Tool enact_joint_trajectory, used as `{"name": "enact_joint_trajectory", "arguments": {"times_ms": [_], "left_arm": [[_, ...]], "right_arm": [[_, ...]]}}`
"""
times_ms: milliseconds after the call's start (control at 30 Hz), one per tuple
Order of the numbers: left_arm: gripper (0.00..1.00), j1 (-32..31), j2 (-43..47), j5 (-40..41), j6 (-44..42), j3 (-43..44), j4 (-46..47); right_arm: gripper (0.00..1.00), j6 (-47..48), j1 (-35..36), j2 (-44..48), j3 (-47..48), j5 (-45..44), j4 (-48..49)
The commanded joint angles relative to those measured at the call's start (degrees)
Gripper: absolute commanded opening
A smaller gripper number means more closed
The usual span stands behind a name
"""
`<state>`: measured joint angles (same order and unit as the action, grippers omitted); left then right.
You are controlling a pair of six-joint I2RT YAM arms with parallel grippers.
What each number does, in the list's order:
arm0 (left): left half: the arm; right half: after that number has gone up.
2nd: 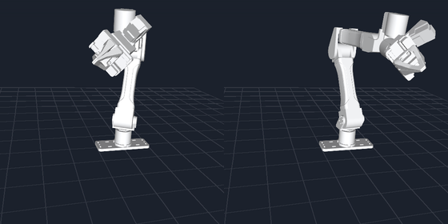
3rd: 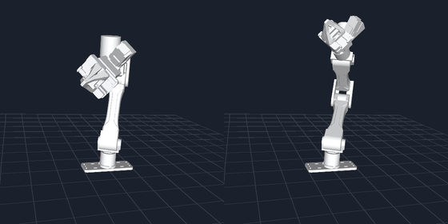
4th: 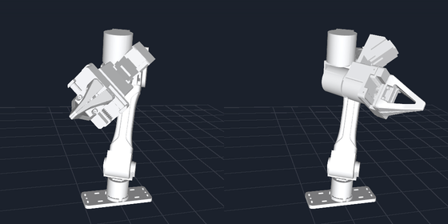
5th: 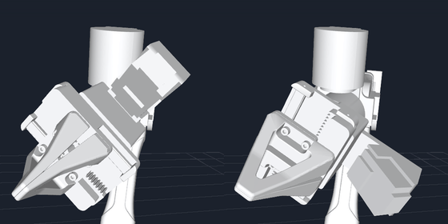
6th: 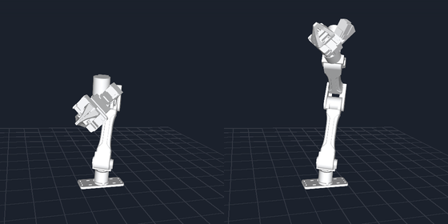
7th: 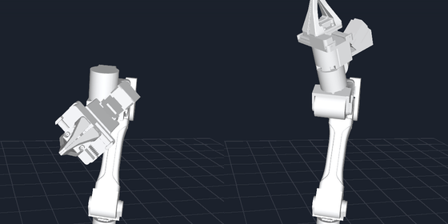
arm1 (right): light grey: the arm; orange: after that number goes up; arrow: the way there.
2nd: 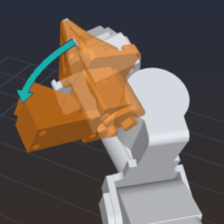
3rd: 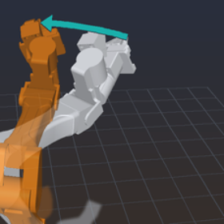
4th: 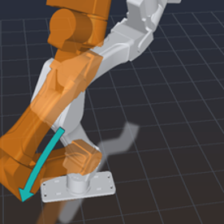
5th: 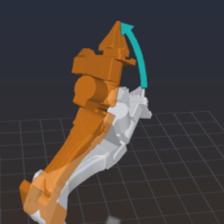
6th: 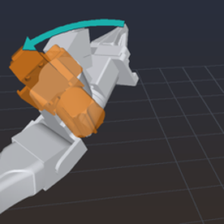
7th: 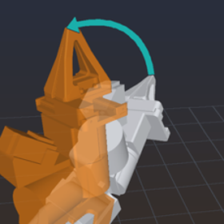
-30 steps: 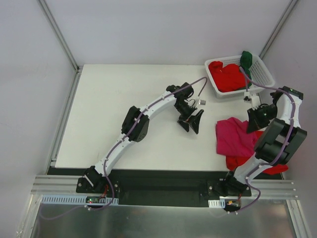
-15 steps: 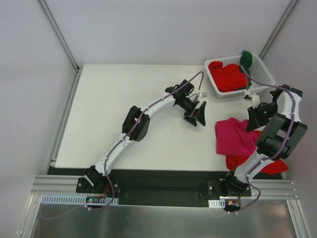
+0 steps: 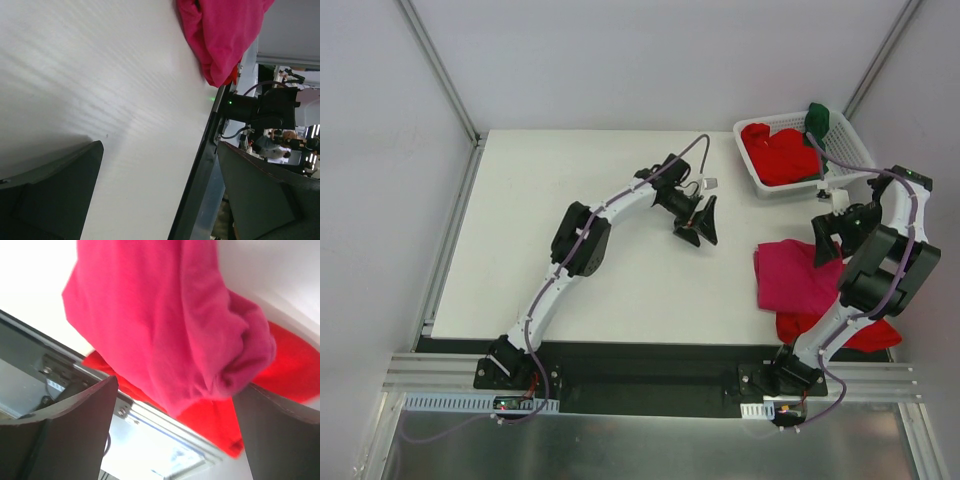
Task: Fold and stack the t-shirts
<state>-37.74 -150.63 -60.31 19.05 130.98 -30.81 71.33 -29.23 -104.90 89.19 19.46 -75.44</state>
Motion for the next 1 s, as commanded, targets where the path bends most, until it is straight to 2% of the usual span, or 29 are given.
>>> {"name": "enact_joint_trajectory", "arguments": {"times_ms": [0, 100, 233, 667, 967], "left_arm": [[0.99, 2.05, 8.49, 1.86, -5.15, -2.04, -2.85], [0.99, 2.93, 11.04, 4.05, -8.05, -3.44, -5.48], [0.99, 4.6, 13.16, 6.69, -11.39, -3.8, -8.12], [0.99, 7.68, 17.65, 11.97, -16.94, -4.59, -12.35], [0.99, 9.35, 19.4, 13.38, -18.52, -4.77, -14.01]], "right_arm": [[0.96, -1.02, -0.65, 2.95, 4.32, -8.46, -10.96], [0.96, -0.67, -1.0, 3.12, 3.9, -11.89, -10.95], [0.96, -1.28, -1.0, 3.91, -2.34, -21.72, -8.95], [0.96, -4.44, 0.41, 4.71, -15.79, -24.47, -3.49], [0.96, -8.66, 0.23, -4.43, -13.07, -20.17, 1.34]]}}
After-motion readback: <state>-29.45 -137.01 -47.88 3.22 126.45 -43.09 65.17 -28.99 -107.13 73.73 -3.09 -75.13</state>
